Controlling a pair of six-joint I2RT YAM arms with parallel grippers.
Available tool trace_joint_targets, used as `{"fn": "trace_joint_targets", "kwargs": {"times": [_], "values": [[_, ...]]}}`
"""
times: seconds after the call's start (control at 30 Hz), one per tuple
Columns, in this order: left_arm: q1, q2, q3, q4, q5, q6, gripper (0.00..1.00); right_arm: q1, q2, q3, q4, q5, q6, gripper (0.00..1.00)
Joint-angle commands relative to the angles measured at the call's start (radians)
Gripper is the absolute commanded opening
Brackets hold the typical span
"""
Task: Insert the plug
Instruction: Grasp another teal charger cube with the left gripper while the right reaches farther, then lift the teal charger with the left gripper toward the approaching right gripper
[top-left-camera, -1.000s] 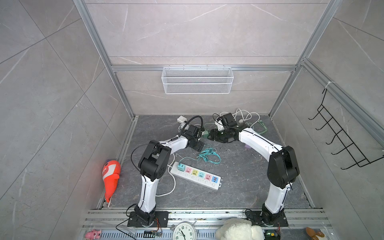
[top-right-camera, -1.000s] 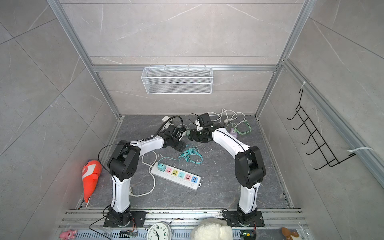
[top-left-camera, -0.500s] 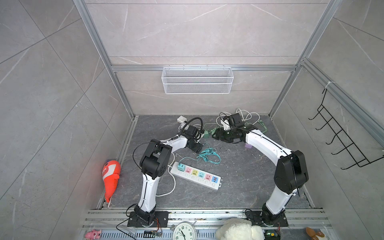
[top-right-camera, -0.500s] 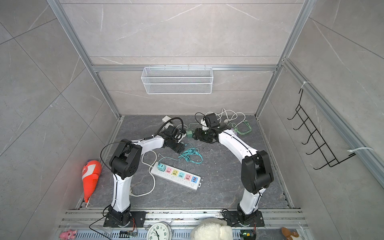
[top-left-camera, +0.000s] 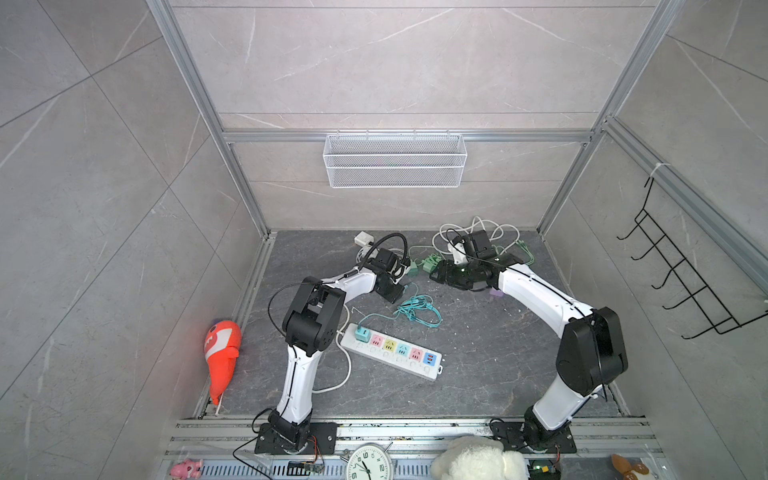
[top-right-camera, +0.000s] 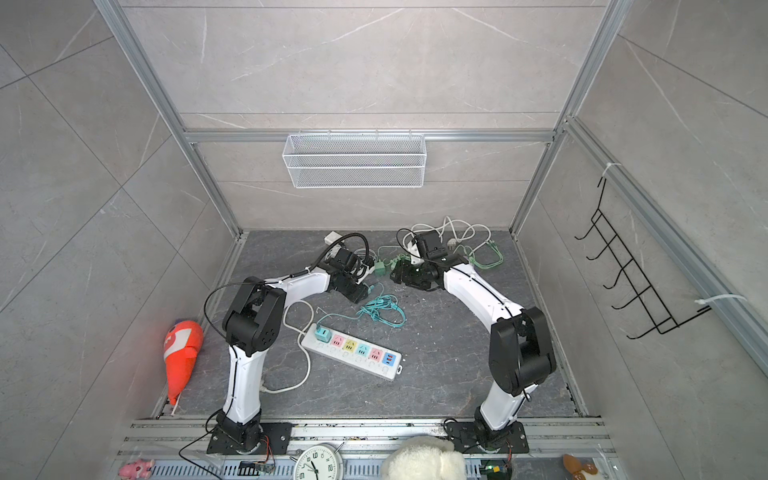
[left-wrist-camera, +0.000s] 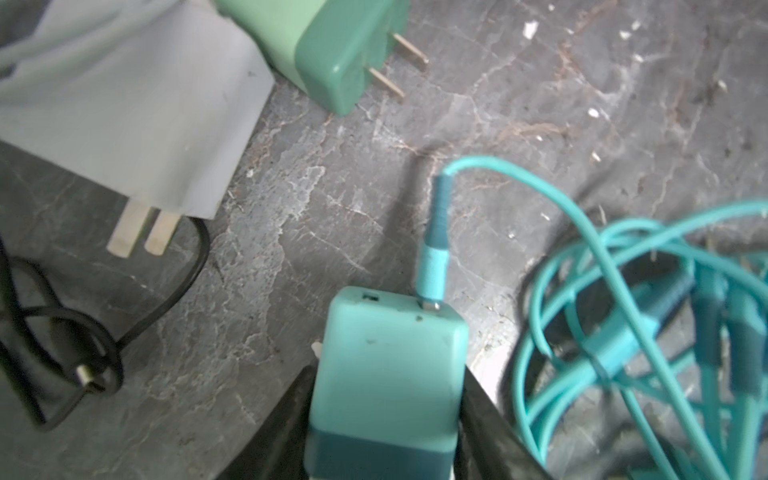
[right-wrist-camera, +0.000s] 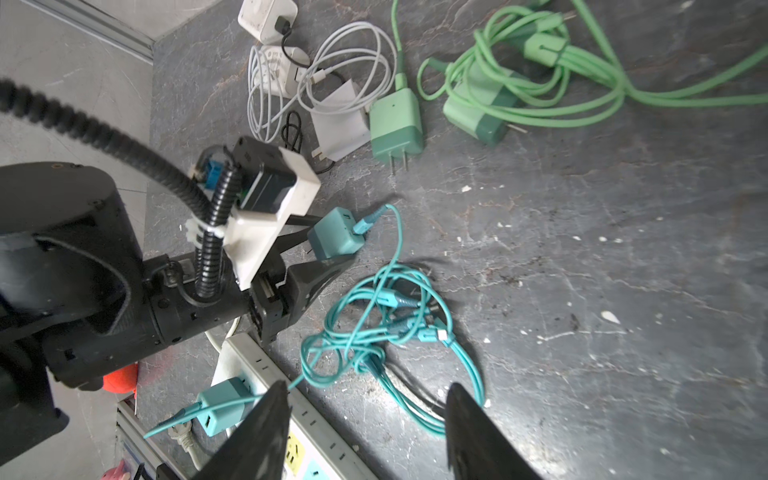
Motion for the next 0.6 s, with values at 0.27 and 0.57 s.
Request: {"fn": "trace_joint_targets", "kwargs": {"times": [0.27, 0.57], "values": [[-0.004, -0.136, -0.049, 0.102, -0.06, -0.093, 0.27, -0.077, -0.152, -0.152, -0.054, 0.027, 0.01, 0.61], [-0.006, -0.386, -0.197, 0.548, -0.119, -0.211, 0.24, -0.095, -0.302, -0.297, -0.128, 0.129, 0.011, 0.61]]}}
